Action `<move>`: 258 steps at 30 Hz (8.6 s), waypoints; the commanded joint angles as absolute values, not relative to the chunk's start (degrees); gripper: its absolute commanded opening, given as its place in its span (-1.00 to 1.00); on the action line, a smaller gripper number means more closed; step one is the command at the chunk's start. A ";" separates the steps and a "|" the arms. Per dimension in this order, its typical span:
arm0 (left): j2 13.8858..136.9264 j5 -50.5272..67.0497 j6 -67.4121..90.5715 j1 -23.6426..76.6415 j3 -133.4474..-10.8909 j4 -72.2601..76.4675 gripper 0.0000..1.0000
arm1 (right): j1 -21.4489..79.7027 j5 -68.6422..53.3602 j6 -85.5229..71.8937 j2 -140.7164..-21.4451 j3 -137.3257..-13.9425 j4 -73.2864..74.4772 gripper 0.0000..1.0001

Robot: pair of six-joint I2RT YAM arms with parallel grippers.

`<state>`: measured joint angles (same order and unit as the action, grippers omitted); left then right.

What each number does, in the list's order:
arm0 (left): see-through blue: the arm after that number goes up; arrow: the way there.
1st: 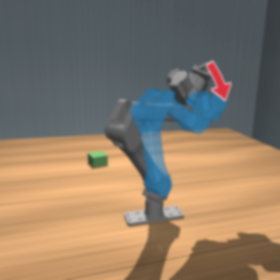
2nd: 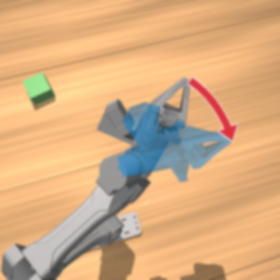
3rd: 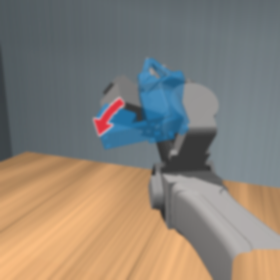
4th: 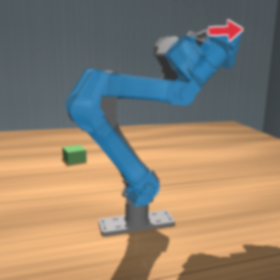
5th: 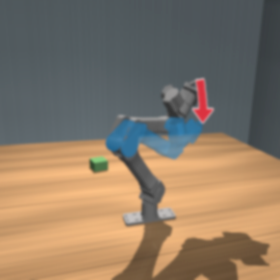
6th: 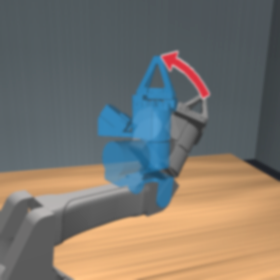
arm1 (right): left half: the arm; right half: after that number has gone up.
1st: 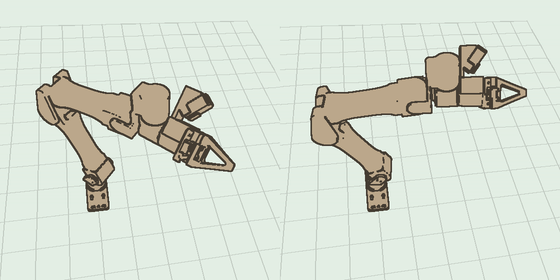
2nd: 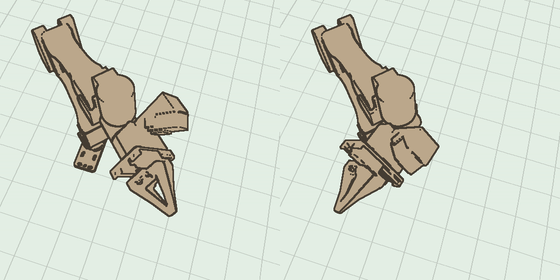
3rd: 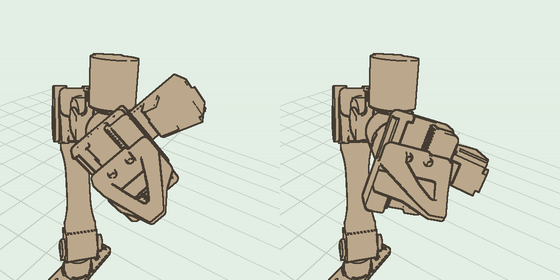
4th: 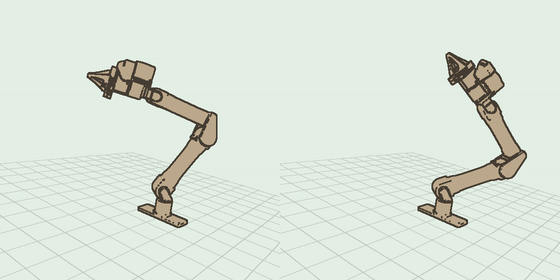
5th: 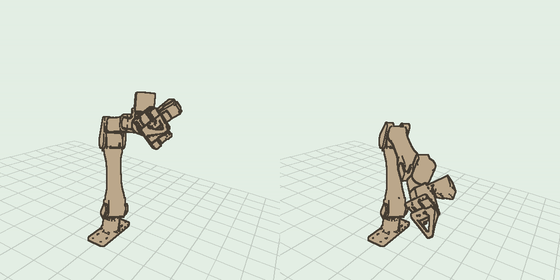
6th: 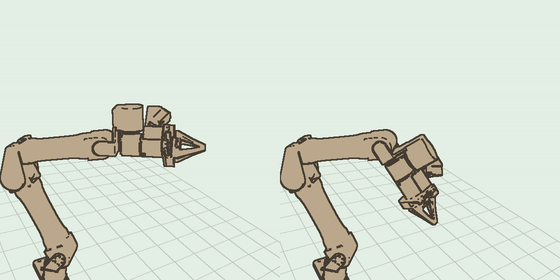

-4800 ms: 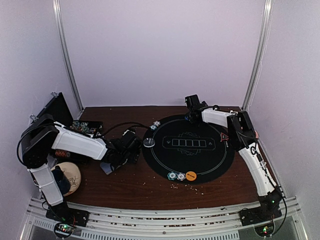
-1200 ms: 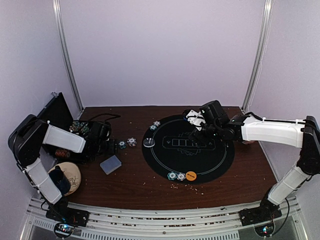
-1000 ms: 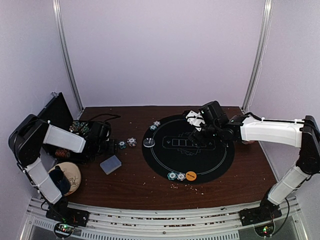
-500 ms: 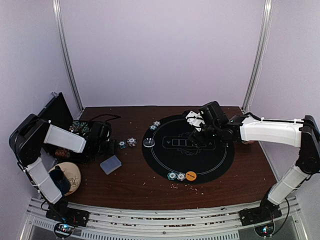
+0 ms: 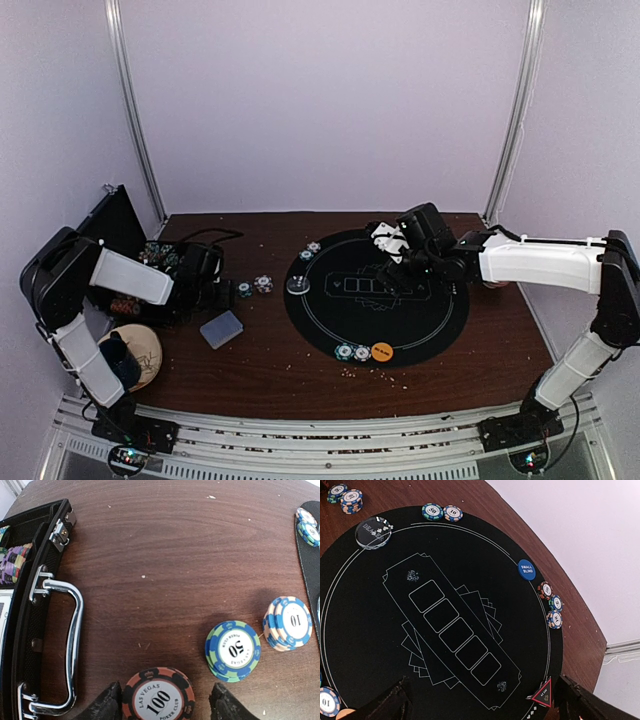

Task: Distribute texas hold em gaming equipment
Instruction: Pick up the pile of poker chips from the pile of poker chips, then place the pile of poker chips at the dealer area, then pick up the pile of poker chips from the pile of poker chips.

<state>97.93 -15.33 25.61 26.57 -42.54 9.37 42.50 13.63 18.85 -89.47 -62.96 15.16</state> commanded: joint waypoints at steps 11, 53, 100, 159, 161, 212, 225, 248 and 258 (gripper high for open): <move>98.09 -14.79 24.94 25.96 -43.59 11.34 0.04 | 42.82 15.29 18.09 -89.90 -62.75 14.49 1.00; 104.67 -14.12 28.26 36.41 -65.52 -0.74 -0.21 | 38.50 18.90 15.23 -86.58 -63.43 14.09 1.00; 134.46 -14.54 25.67 39.13 -96.97 -5.77 -0.18 | 37.27 17.93 15.46 -84.47 -63.19 13.62 1.00; 93.66 -23.38 29.70 35.25 -55.13 -10.49 0.96 | 37.27 18.32 16.43 -84.20 -61.90 11.69 1.00; 94.44 -23.12 29.12 34.82 -54.90 -9.52 0.96 | 37.27 18.41 16.52 -84.20 -61.87 11.53 1.00; 102.60 -17.52 28.40 26.88 -51.32 -3.95 0.35 | 37.26 18.28 16.79 -84.11 -61.57 11.44 1.00; 102.23 -17.67 28.65 26.89 -50.90 -3.45 0.09 | 37.27 18.12 16.96 -84.46 -61.60 11.51 1.00; 99.14 -19.32 27.89 26.96 -49.39 -2.02 -0.25 | 37.26 17.69 16.92 -84.99 -61.93 12.04 1.00; 96.24 -19.83 27.87 27.87 -48.54 -1.67 -0.25 | 37.26 17.95 16.96 -85.17 -61.90 12.04 1.00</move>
<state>98.83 -18.48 28.53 27.40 -49.06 -4.32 37.47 16.99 16.60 -84.55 -62.24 12.19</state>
